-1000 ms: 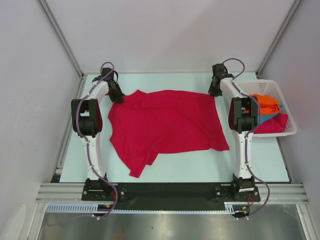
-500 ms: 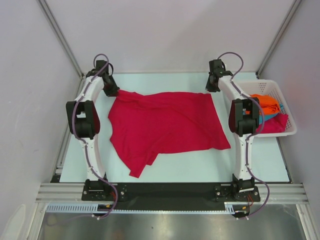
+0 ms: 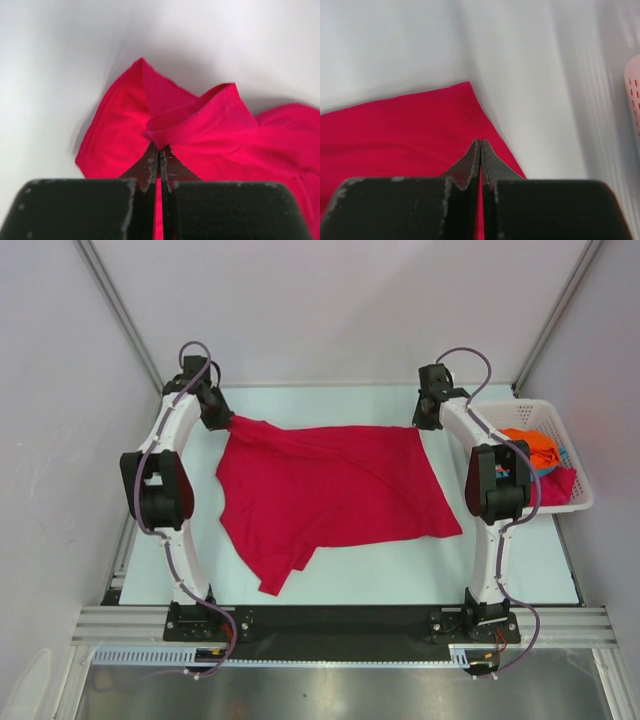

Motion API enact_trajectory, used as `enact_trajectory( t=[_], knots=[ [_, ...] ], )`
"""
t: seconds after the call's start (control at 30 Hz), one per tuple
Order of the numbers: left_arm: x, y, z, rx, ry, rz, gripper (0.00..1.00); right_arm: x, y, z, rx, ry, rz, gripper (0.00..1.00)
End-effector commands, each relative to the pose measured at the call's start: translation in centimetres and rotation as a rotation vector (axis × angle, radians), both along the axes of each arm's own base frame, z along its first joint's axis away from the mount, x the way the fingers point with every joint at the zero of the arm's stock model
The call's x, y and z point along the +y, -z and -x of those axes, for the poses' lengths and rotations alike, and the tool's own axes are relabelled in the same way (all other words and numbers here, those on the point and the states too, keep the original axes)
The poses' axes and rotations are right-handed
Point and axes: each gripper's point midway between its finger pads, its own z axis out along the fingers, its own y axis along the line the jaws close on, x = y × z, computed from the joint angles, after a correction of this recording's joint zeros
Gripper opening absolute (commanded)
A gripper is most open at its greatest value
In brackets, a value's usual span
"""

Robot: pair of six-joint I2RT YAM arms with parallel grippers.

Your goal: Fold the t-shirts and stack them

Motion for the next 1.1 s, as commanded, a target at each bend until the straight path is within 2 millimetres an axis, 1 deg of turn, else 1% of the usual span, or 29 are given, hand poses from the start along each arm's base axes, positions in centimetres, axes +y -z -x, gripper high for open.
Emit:
enact_trajectory(
  t=[0.0,0.03,0.07,0.1,0.13,0.17,0.2,0.23,0.27,0.3,0.33,0.37,0.4,0.43,0.47,0.5,0.63,0.7,0.77,0.8,0.83,0.87,1.07],
  knots=[
    [0.3,-3.8,2.1,-0.084,0.01,-0.012,0.0,0.3,-2.7,-1.0,-0.077,-0.003,0.001,0.0],
    [0.4,-2.5,3.2,-0.053,0.007,-0.01,0.0,0.3,-2.3,-1.0,-0.063,-0.005,0.004,0.0],
    [0.3,-2.7,3.6,-0.066,0.01,-0.007,0.0,0.3,-2.2,-1.2,-0.059,-0.005,0.003,0.0],
    [0.1,-3.6,4.3,-0.088,0.016,-0.004,0.0,0.2,-2.2,-1.4,-0.059,-0.004,0.003,0.0],
    [0.0,-2.5,5.5,-0.061,0.022,-0.001,0.0,0.3,-1.8,-1.8,-0.051,-0.007,0.001,0.0],
    [0.0,-2.5,5.7,-0.071,0.023,0.0,0.0,0.4,-1.8,-2.1,-0.049,-0.013,-0.009,0.0],
    [0.0,-2.3,6.2,-0.068,0.024,0.002,0.0,0.0,-1.2,-2.5,-0.039,-0.007,-0.018,0.0],
    [-0.1,-1.8,7.1,-0.056,0.024,0.004,0.0,0.1,-2.1,-3.4,-0.063,-0.007,-0.034,0.05],
    [-0.1,-1.5,7.4,-0.052,0.026,0.003,0.0,0.3,-0.3,-3.7,-0.028,-0.018,-0.052,0.14],
    [-0.2,-1.2,7.7,-0.046,0.027,0.006,0.0,0.3,0.1,-4.1,-0.019,-0.02,-0.062,0.23],
    [-0.3,-0.6,8.1,-0.032,0.03,0.007,0.0,0.2,-1.4,-5.1,-0.043,-0.019,-0.07,0.24],
    [-0.3,-0.3,8.3,-0.026,0.03,0.01,0.0,0.5,0.8,-5.4,-0.004,-0.023,-0.074,0.25],
    [-0.4,-0.3,8.3,-0.024,0.032,0.012,0.0,0.5,0.8,-5.9,-0.008,-0.023,-0.079,0.27],
    [-0.3,-0.1,8.4,-0.023,0.03,0.014,0.0,0.5,1.5,-5.8,0.015,-0.025,-0.081,0.29],
    [-0.3,-0.2,8.4,-0.023,0.03,0.014,0.0,0.8,1.4,-6.6,0.005,-0.033,-0.094,0.31],
    [-0.3,-0.2,8.3,-0.024,0.03,0.014,0.0,0.9,1.9,-6.6,0.014,-0.031,-0.098,0.34],
    [-0.4,-0.7,7.9,-0.035,0.034,0.014,0.0,1.0,3.6,-6.4,0.048,-0.036,-0.105,0.37],
    [-0.4,-0.8,7.8,-0.037,0.034,0.015,0.0,0.9,4.7,-6.0,0.073,-0.032,-0.108,0.37],
    [-0.5,-0.8,7.8,-0.037,0.034,0.018,0.0,1.0,5.1,-5.7,0.084,-0.033,-0.112,0.36],
    [-0.4,-0.6,7.8,-0.032,0.032,0.018,0.0,1.1,5.7,-5.3,0.097,-0.034,-0.111,0.36],
    [-0.4,-0.4,7.8,-0.027,0.031,0.019,0.0,1.0,5.4,-5.4,0.087,-0.035,-0.11,0.37],
    [-0.5,-0.4,7.8,-0.026,0.032,0.021,0.0,1.3,5.4,-5.3,0.087,-0.038,-0.111,0.37],
    [-0.5,0.1,7.8,-0.016,0.031,0.022,0.0,1.3,4.7,-5.2,0.078,-0.037,-0.104,0.36]
  ],
)
